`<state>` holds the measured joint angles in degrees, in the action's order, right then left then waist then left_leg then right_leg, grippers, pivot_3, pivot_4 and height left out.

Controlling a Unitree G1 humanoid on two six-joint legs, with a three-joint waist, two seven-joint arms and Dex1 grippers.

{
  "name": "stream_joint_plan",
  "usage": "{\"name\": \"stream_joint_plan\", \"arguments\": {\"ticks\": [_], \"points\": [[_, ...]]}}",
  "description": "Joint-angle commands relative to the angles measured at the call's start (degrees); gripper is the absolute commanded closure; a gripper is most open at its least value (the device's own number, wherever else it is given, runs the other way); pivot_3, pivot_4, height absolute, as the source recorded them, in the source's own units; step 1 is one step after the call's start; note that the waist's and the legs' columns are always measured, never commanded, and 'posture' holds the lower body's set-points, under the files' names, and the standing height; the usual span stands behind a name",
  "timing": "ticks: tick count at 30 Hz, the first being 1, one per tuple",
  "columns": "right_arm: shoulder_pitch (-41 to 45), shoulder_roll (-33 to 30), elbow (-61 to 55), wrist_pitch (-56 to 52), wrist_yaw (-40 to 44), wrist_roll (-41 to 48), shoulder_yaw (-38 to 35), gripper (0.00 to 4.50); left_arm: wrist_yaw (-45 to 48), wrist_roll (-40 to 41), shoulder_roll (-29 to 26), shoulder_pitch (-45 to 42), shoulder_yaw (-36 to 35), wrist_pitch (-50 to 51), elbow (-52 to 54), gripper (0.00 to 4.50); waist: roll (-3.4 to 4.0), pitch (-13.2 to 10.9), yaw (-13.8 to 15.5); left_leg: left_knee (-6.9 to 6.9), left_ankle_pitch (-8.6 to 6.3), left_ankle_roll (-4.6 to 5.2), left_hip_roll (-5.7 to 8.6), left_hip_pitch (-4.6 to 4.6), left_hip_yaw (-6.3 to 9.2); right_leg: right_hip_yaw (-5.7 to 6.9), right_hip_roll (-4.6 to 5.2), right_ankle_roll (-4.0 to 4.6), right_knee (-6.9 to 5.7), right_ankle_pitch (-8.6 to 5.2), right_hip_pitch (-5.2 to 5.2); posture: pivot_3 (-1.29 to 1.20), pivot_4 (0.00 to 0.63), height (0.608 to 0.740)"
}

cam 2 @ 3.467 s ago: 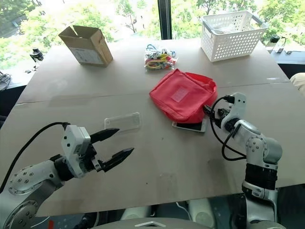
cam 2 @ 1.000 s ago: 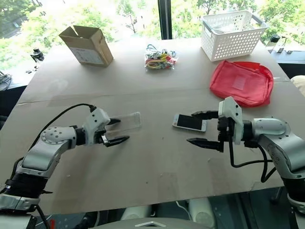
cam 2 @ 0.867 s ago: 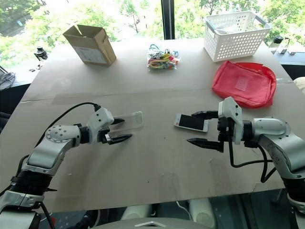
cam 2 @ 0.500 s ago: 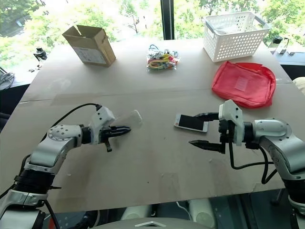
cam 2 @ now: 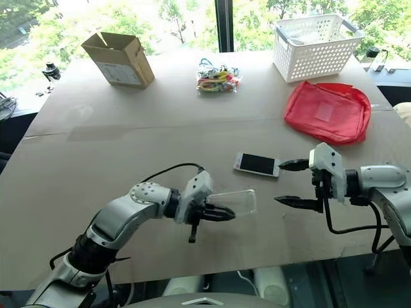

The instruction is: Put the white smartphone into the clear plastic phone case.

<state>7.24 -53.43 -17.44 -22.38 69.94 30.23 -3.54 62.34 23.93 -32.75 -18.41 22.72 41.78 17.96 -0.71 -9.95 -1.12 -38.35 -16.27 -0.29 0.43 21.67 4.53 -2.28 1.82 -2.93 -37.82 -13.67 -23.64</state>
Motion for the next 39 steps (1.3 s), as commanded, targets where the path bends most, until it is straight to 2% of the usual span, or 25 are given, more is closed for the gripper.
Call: {"name": "stream_joint_plan", "arguments": {"ticks": [1,4,8,10,12,16,18,22,28,32,39], "points": [[-1.9,-1.2,-0.3,6.3,2.3,-2.4,-2.4,0.00,1.4,-2.4,-1.3,-2.5,1.2,-3.4,-0.4,4.45,0.00,0.0,0.1,0.00,0.00,0.00,0.00,0.00,0.02,0.01,-0.01,0.00,-0.02,0.00,0.00,0.00,0.150,0.740],[-2.4,-1.2,-0.1,7.3,1.9,-3.1,-2.6,0.00,1.2,-4.0,-1.2,-2.9,1.5,-6.0,-1.3,3.76,0.00,0.0,0.1,-0.06,0.00,0.00,0.02,0.01,-0.08,-0.07,0.02,-0.01,-0.01,0.00,0.01,0.00,0.150,0.740],[-2.3,-1.0,0.3,7.5,0.7,-3.6,-2.5,0.00,1.2,-1.5,1.0,-2.1,-0.9,-7.6,-1.0,1.84,0.00,0.0,0.4,-0.08,0.00,0.00,0.05,0.03,-0.08,-0.08,0.08,-0.01,0.02,0.01,0.01,0.00,0.150,0.740],[-2.0,-1.8,1.5,8.7,0.3,-6.2,-1.4,0.00,2.1,-0.9,0.4,-1.5,-1.7,-7.6,0.2,0.66,0.00,0.0,0.4,-0.08,0.00,0.00,0.05,0.05,-0.05,-0.04,0.09,-0.01,0.02,0.00,0.01,0.00,0.150,0.740],[-1.6,-2.3,2.5,9.5,0.4,-8.0,-0.5,0.00,2.6,-0.2,-0.7,-1.0,-2.5,-7.7,1.3,0.09,0.00,0.0,0.4,-0.07,0.00,0.00,0.05,0.05,-0.04,-0.03,0.09,-0.01,0.02,0.00,0.00,0.00,0.150,0.740],[2.7,-1.0,6.7,9.1,-3.8,-13.6,2.2,0.00,0.2,2.4,-1.8,-0.8,-8.6,-7.0,4.6,0.09,0.00,0.0,0.1,-0.07,0.00,0.00,0.04,0.02,-0.09,-0.08,0.10,-0.01,0.01,0.01,0.00,0.00,0.150,0.740],[4.7,-0.5,9.6,10.7,-4.1,-16.7,4.5,0.00,0.0,3.5,-4.7,-0.5,-11.3,-4.4,6.4,0.09,0.00,0.0,0.1,-0.08,0.00,-0.01,0.03,0.01,-0.08,-0.07,0.08,-0.01,0.00,0.00,0.00,0.00,0.150,0.740],[10.6,6.2,15.0,10.3,-5.9,-15.9,6.6,0.00,-2.3,7.1,-8.8,0.0,-18.0,-0.2,10.3,0.09,-0.01,0.0,0.0,-0.05,0.00,-0.01,0.00,-0.01,-0.06,-0.05,0.04,0.00,-0.02,0.00,0.00,0.00,0.150,0.740],[19.5,12.9,29.2,13.7,-1.1,-17.2,11.0,0.00,-6.1,9.8,-13.3,0.8,-26.0,3.7,13.6,0.09,-0.05,-0.1,0.2,-0.06,0.01,-0.02,0.02,0.03,-0.06,-0.04,0.13,0.00,0.03,0.01,-0.01,0.00,0.150,0.740],[23.7,16.0,37.4,18.3,3.5,-18.0,12.8,0.00,-7.6,9.8,-16.5,2.2,-28.7,4.9,13.8,0.09,-0.07,-0.1,0.2,-0.04,0.01,-0.02,0.04,0.05,-0.01,0.01,0.13,0.01,0.04,0.01,-0.01,0.00,0.150,0.740],[28.0,19.8,51.2,25.2,1.4,-24.1,15.0,0.00,-10.2,11.3,-18.1,4.5,-30.0,6.4,18.0,0.09,-0.10,-0.1,-0.1,-0.04,0.02,-0.04,0.02,0.00,-0.05,-0.02,0.14,0.01,0.03,0.02,0.00,0.00,0.150,0.740]]}}
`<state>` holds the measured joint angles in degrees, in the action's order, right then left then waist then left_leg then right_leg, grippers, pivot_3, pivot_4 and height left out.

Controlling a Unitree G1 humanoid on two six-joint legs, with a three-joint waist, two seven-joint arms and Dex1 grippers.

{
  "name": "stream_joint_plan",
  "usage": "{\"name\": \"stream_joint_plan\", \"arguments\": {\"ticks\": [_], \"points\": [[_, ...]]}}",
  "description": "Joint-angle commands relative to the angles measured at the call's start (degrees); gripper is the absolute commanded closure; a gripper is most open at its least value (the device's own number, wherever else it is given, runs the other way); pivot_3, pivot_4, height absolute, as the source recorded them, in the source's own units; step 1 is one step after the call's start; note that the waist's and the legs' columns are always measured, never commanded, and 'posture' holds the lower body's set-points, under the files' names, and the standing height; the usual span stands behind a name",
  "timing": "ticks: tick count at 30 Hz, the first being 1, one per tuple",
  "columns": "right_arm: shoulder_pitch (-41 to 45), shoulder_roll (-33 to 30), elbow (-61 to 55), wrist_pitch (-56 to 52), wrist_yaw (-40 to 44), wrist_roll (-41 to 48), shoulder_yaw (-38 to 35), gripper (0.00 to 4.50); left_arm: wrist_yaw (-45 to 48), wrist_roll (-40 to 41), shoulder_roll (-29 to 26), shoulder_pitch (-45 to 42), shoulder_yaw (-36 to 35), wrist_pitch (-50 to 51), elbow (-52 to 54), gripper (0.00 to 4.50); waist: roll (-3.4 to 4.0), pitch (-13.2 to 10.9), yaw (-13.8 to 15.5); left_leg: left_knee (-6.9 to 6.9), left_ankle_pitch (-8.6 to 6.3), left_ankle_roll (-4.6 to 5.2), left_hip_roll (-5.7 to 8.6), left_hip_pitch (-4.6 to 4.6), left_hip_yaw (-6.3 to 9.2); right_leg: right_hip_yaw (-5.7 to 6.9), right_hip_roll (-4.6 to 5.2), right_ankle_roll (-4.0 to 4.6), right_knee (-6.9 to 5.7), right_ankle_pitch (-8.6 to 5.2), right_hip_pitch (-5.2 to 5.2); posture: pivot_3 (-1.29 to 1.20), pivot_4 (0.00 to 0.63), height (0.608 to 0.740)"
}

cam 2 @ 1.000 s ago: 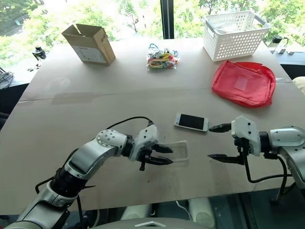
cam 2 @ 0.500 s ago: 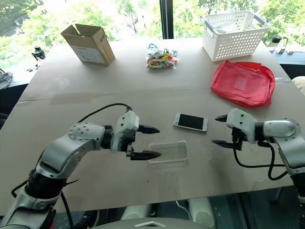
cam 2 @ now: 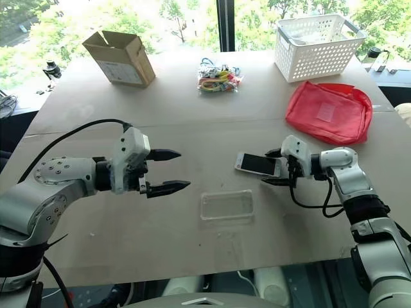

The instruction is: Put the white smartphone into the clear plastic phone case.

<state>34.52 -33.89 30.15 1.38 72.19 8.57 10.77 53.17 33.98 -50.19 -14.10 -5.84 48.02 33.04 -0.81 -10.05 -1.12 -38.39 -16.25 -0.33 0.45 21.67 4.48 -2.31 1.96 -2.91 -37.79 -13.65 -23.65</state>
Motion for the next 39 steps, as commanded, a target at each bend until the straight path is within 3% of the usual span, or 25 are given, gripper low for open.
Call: {"name": "stream_joint_plan", "arguments": {"ticks": [1,3,6,8,14,17,22,24,26,32,33,35,39], "points": [[0.8,0.5,4.7,1.6,-0.9,-2.6,0.5,0.00,-1.5,1.3,-0.5,0.3,-1.3,0.3,3.3,0.09,-0.02,0.0,-0.2,0.00,0.00,0.00,0.00,-0.02,-0.01,-0.02,0.00,0.01,-0.02,0.01,0.01,0.00,0.150,0.740],[0.6,0.3,6.0,2.0,-0.4,-3.2,0.8,0.00,-2.4,1.4,-0.2,0.6,-1.2,0.5,3.8,0.09,-0.02,0.0,-0.4,-0.01,0.00,0.00,0.00,-0.10,-0.02,-0.07,0.00,0.01,-0.08,0.01,0.05,0.00,0.150,0.740],[0.1,-0.6,7.1,4.8,-0.6,-5.1,1.8,0.74,-3.1,1.6,0.0,0.9,-0.7,0.2,4.1,0.00,-0.07,0.1,-0.5,-0.03,0.00,0.00,0.01,-0.15,-0.03,-0.06,0.00,0.01,-0.09,0.01,0.10,0.00,0.150,0.740],[0.0,-0.9,7.4,5.5,-0.9,-6.0,2.3,1.56,-3.2,1.8,0.2,0.7,-0.2,-0.1,3.8,0.00,-0.08,0.1,-0.6,-0.03,0.00,0.01,0.01,-0.23,-0.03,-0.05,0.00,0.01,-0.09,0.01,0.20,0.00,0.150,0.740],[-1.7,-0.9,3.5,4.8,0.8,-3.7,1.3,1.69,-2.7,0.4,0.2,-0.8,2.0,-2.3,1.6,0.00,-0.10,0.1,-0.5,0.02,-0.02,0.02,0.04,-1.00,-0.02,-0.04,0.02,0.00,0.02,0.00,0.94,0.00,0.150,0.740],[-2.4,-1.3,-2.9,3.2,1.3,-1.7,0.1,2.70,-2.7,0.2,0.7,-1.6,2.8,-3.5,0.5,0.00,-0.10,0.1,-0.7,0.02,-0.02,0.02,0.04,-1.02,-0.03,-0.06,0.01,0.00,0.01,-0.01,0.96,0.00,0.150,0.740],[-2.0,-2.5,-14.8,-1.6,1.7,2.1,-1.9,2.70,-4.1,1.5,4.2,-3.6,4.1,-3.5,-1.0,0.00,-0.02,-0.1,-0.8,0.02,-0.02,0.02,0.03,-0.90,0.01,-0.07,0.01,0.00,-0.02,-0.01,0.83,0.00,0.150,0.740],[-1.7,-3.4,-19.3,-4.5,2.0,3.2,-2.2,2.81,-3.8,2.7,5.8,-4.1,4.2,-3.1,-1.4,0.52,-0.02,-0.1,-1.1,0.06,-0.02,0.02,0.01,-0.76,0.14,-0.11,0.02,0.00,-0.06,0.00,0.62,0.00,0.150,0.740],[-1.4,-4.5,-22.6,-6.4,2.4,3.6,-2.2,2.81,-3.8,2.4,6.6,-4.4,5.0,-3.5,-2.0,1.20,0.01,-0.1,-1.1,0.10,-0.02,0.01,0.01,-0.73,0.18,-0.12,0.02,0.00,-0.05,0.00,0.57,0.00,0.150,0.740],[-1.8,-5.1,-21.0,-8.5,-0.1,2.8,-2.3,2.81,-3.3,0.5,7.5,-5.0,7.2,-5.1,-4.1,4.10,0.01,-0.1,-1.0,0.09,-0.02,0.01,0.02,-0.28,0.23,-0.08,0.03,-0.01,-0.05,0.00,0.17,0.00,0.150,0.740],[-2.2,-5.3,-19.9,-8.5,-0.3,2.5,-2.2,2.56,-3.1,0.4,7.5,-5.1,7.4,-5.3,-4.2,4.50,0.00,-0.1,-1.0,0.06,-0.02,0.01,0.02,-0.15,0.24,-0.08,0.04,0.00,-0.07,0.01,0.04,0.00,0.150,0.740],[-3.4,-5.1,-17.9,-8.3,-1.0,2.1,-2.0,1.93,-3.0,0.1,7.4,-5.5,7.5,-5.6,-4.5,4.50,0.00,-0.1,-0.9,0.04,-0.01,0.01,0.03,-0.06,0.26,-0.06,0.04,0.00,-0.06,0.01,-0.01,0.00,0.150,0.740],[-3.7,-2.6,-8.5,-3.7,-4.1,0.4,-2.1,0.10,-2.4,-0.1,7.0,-6.2,8.0,-5.6,-4.7,4.50,0.01,-0.1,-0.9,0.04,-0.01,0.00,0.05,0.01,0.27,-0.02,0.04,0.00,-0.02,0.01,-0.03,0.00,0.150,0.740]]}}
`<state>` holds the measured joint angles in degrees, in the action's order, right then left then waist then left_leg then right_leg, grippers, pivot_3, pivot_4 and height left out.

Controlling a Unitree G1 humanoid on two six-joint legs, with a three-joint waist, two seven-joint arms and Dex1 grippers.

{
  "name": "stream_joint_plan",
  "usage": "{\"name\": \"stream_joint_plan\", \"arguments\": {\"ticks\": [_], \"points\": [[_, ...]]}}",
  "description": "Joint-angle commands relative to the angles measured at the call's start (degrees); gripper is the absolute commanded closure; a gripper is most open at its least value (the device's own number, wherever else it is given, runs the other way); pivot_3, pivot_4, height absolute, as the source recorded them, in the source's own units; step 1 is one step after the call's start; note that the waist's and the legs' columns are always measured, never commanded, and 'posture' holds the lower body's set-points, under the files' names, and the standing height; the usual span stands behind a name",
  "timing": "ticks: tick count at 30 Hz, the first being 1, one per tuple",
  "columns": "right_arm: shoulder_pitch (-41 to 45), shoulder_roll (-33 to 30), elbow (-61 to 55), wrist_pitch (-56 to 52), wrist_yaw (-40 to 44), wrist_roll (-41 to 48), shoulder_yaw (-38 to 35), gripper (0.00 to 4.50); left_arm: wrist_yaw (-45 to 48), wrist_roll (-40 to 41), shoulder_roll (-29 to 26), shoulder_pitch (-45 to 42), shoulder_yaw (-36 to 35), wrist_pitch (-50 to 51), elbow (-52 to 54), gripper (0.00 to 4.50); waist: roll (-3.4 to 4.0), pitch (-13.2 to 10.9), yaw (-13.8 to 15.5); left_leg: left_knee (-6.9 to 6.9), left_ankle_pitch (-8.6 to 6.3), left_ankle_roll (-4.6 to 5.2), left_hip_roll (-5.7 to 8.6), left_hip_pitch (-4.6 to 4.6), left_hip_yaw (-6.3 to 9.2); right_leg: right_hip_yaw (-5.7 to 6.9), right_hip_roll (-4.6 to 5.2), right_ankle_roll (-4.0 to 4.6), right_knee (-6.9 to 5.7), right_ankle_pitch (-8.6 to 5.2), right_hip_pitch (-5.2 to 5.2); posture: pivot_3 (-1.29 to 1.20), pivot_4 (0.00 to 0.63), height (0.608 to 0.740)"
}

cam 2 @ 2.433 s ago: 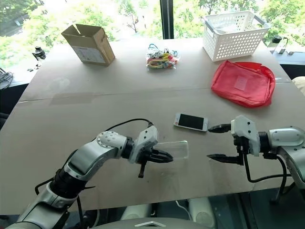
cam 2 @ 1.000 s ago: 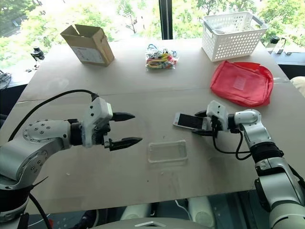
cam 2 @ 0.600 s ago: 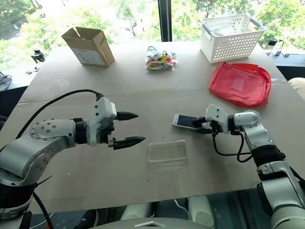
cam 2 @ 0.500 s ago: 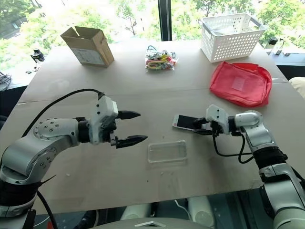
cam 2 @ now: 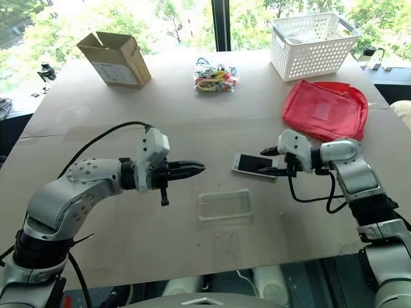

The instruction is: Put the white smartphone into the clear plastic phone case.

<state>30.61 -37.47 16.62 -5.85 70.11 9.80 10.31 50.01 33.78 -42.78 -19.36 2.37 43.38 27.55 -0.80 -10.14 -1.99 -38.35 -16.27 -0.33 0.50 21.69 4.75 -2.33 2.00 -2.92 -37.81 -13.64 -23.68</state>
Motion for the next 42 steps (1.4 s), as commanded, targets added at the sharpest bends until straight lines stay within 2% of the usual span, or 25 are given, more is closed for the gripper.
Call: {"name": "stream_joint_plan", "arguments": {"ticks": [1,7,10,12,19,27,31,35,36,37,38,39,42], "points": [[0.5,1.5,7.2,4.3,-2.3,-1.1,-1.7,0.03,0.9,0.1,-0.5,-1.1,-0.1,-0.9,0.8,4.50,0.01,0.0,-0.1,0.00,0.00,0.00,0.01,0.00,-0.02,-0.02,0.00,0.00,0.00,0.00,-0.01,0.00,0.150,0.740],[1.2,1.5,13.3,7.7,-1.8,-5.4,2.0,0.03,1.4,-0.1,-0.9,-1.7,0.3,-0.6,1.0,4.50,-0.01,0.0,-0.2,-0.04,0.00,0.00,0.01,-0.09,-0.12,-0.03,-0.01,0.00,-0.05,0.00,0.06,0.00,0.150,0.740],[1.3,1.5,14.0,7.0,-1.1,-5.5,2.6,0.82,1.3,-0.4,-1.0,-1.9,0.6,-0.7,1.1,4.50,-0.13,0.1,-0.2,-0.06,0.00,0.01,0.02,-0.12,-0.14,-0.03,-0.01,-0.01,-0.06,0.00,0.10,0.00,0.150,0.740],[1.2,1.8,13.6,5.1,-0.3,-4.6,2.6,1.69,1.3,-0.7,-1.0,-2.0,0.7,-0.8,1.1,4.50,-0.15,0.1,-0.2,-0.08,0.00,0.01,0.01,-0.19,-0.13,-0.05,-0.02,-0.01,-0.07,0.01,0.16,0.00,0.150,0.740],[0.8,1.8,11.8,3.2,0.3,-4.2,2.1,1.75,0.9,-1.8,-0.8,-2.0,1.0,-1.2,1.2,4.50,-0.15,0.1,0.0,-0.01,-0.01,0.02,0.03,-0.96,-0.17,0.01,-0.02,0.00,0.01,-0.01,0.93,0.00,0.150,0.740],[1.2,0.0,0.3,3.5,2.2,-0.5,-1.0,1.75,0.1,-4.0,-0.1,-2.3,1.4,-2.5,0.3,4.50,-0.11,0.0,-0.1,0.03,-0.01,0.02,0.02,-0.89,-0.01,0.00,-0.02,-0.01,0.05,-0.01,0.86,0.00,0.150,0.740],[2.0,-2.8,-5.7,8.5,3.0,-2.2,-0.8,1.75,-0.5,-3.3,1.1,-3.1,0.8,-2.5,-0.8,4.50,0.02,-0.1,-0.2,0.05,-0.01,0.02,0.02,-0.66,0.01,-0.04,-0.01,-0.01,0.03,-0.01,0.59,0.00,0.150,0.740],[1.8,-2.9,-9.0,3.1,0.9,-0.6,-1.7,1.75,0.3,-4.3,1.3,-3.9,1.8,-3.5,-2.1,4.50,0.04,-0.1,-0.3,0.04,0.00,0.01,0.00,-0.38,0.02,-0.03,-0.02,-0.01,-0.02,-0.01,0.30,0.00,0.150,0.740],[1.6,-2.7,-8.9,1.9,0.5,-0.2,-2.0,1.23,0.3,-4.3,1.4,-4.0,1.9,-3.6,-2.2,4.50,0.04,-0.1,-0.2,0.05,0.00,0.01,0.00,-0.36,0.02,-0.04,-0.02,-0.01,-0.02,-0.01,0.28,0.00,0.150,0.740],[1.1,-2.6,-7.6,1.2,-0.6,-0.9,-1.9,0.95,0.4,-4.3,1.5,-4.2,1.9,-3.7,-2.3,4.50,0.04,-0.1,-0.2,0.05,0.00,0.01,0.00,-0.34,0.02,-0.03,-0.02,-0.01,-0.02,-0.01,0.28,0.00,0.150,0.740],[0.4,-2.4,-6.1,0.1,-1.3,-1.2,-1.7,0.36,0.6,-4.3,1.5,-4.4,2.1,-3.8,-2.4,4.50,0.04,-0.1,-0.1,0.03,0.00,0.01,0.00,-0.21,0.03,-0.02,0.00,-0.01,-0.02,0.00,0.17,0.00,0.150,0.740],[0.0,-2.0,-4.7,-0.6,-2.2,-1.6,-1.6,0.02,0.8,-4.3,1.5,-4.6,2.1,-3.8,-2.5,4.50,0.03,-0.1,-0.1,-0.01,0.00,0.00,0.01,-0.06,0.03,-0.02,0.00,-0.01,-0.04,0.00,0.03,0.00,0.150,0.740],[0.1,-2.0,-0.4,-2.4,-5.4,-5.7,0.7,0.02,1.5,-5.3,0.6,-5.1,2.8,-4.2,-2.8,4.50,0.03,-0.1,0.1,-0.03,0.00,0.00,0.02,0.01,0.07,0.02,0.01,-0.01,-0.01,0.00,0.01,0.00,0.150,0.740]]}}
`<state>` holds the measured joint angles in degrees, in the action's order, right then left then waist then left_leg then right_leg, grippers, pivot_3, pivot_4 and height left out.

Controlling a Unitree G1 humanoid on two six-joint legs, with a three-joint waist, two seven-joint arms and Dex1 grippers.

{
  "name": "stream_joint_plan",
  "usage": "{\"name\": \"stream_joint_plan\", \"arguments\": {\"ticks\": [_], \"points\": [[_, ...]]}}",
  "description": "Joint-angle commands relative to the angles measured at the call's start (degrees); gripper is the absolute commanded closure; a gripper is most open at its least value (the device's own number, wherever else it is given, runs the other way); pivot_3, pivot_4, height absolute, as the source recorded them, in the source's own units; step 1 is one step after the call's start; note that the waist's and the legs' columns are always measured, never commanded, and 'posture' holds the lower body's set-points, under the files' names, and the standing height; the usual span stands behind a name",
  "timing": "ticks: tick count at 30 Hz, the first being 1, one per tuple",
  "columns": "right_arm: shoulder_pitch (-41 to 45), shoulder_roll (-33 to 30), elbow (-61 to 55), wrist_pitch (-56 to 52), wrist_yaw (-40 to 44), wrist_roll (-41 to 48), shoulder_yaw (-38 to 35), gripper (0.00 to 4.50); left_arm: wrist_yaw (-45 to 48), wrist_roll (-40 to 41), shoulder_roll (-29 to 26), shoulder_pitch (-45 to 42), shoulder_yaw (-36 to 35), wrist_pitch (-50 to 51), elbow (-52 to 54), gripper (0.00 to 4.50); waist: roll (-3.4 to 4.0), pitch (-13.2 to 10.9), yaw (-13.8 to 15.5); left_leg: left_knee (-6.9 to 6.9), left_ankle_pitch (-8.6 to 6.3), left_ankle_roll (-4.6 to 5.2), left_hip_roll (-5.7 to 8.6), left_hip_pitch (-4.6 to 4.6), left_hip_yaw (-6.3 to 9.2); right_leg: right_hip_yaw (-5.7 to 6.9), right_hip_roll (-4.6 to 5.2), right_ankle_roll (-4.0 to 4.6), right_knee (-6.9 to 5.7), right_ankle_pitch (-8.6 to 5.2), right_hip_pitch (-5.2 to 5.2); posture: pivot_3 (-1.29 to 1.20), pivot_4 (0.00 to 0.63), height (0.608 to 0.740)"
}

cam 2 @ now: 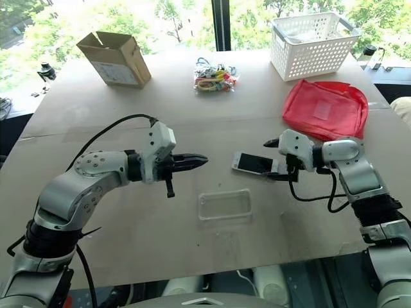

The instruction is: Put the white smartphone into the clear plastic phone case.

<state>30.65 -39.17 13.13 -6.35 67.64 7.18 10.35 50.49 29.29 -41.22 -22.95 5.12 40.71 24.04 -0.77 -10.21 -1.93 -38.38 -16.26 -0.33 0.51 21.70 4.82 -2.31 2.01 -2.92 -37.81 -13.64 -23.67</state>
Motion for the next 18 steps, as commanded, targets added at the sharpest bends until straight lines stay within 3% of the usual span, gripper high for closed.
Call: {"name": "stream_joint_plan", "arguments": {"ticks": [1,6,9,13,14,18], "points": [[-0.3,-0.7,3.3,-2.5,-2.2,-4.0,1.7,0.02,1.2,-1.0,-1.1,-1.5,0.1,-1.5,0.8,4.50,0.02,0.0,0.1,0.00,0.00,0.00,0.03,0.03,-0.02,0.00,0.01,0.00,0.00,0.00,-0.04,0.00,0.150,0.740],[-0.6,-3.7,0.5,-12.7,-1.8,-9.4,7.1,0.02,1.3,-0.5,-1.2,-1.1,-0.8,-0.7,1.9,4.50,0.01,0.0,0.2,0.00,0.00,0.00,0.05,0.00,-0.01,-0.02,0.02,0.00,-0.01,0.00,-0.01,0.00,0.150,0.740],[-0.1,-4.5,-0.9,-13.2,-2.4,-12.1,9.9,0.02,1.3,-0.6,-1.3,-0.9,-0.8,-0.8,1.9,4.50,-0.22,0.2,0.7,-0.02,0.00,0.00,0.07,-0.03,0.00,0.07,0.02,0.00,0.00,0.00,0.06,0.00,0.150,0.740],[-1.1,-4.3,-3.9,-18.3,0.0,-10.5,11.0,1.18,1.2,-0.7,-1.2,-1.0,-0.7,-0.9,1.9,4.50,-0.57,0.4,1.1,-0.05,0.00,0.00,0.08,-0.08,-0.02,0.15,0.01,0.00,0.01,0.00,0.16,0.00,0.150,0.740],[-1.4,-4.6,-4.3,-19.4,0.8,-10.2,11.3,1.74,1.2,-0.8,-1.2,-1.0,-0.7,-0.9,1.9,4.50,-0.57,0.4,1.1,-0.07,0.00,0.00,0.07,-0.10,0.00,0.14,0.01,0.00,0.02,0.00,0.20,0.00,0.150,0.740],[-1.7,-5.7,-5.3,-23.8,3.8,-8.9,12.0,1.77,1.3,-0.9,-1.2,-1.2,-0.7,-1.1,1.7,4.50,-0.58,0.4,1.5,-0.08,0.00,0.00,0.09,-0.17,0.01,0.22,0.02,0.00,0.05,-0.01,0.30,0.00,0.150,0.740]]}}
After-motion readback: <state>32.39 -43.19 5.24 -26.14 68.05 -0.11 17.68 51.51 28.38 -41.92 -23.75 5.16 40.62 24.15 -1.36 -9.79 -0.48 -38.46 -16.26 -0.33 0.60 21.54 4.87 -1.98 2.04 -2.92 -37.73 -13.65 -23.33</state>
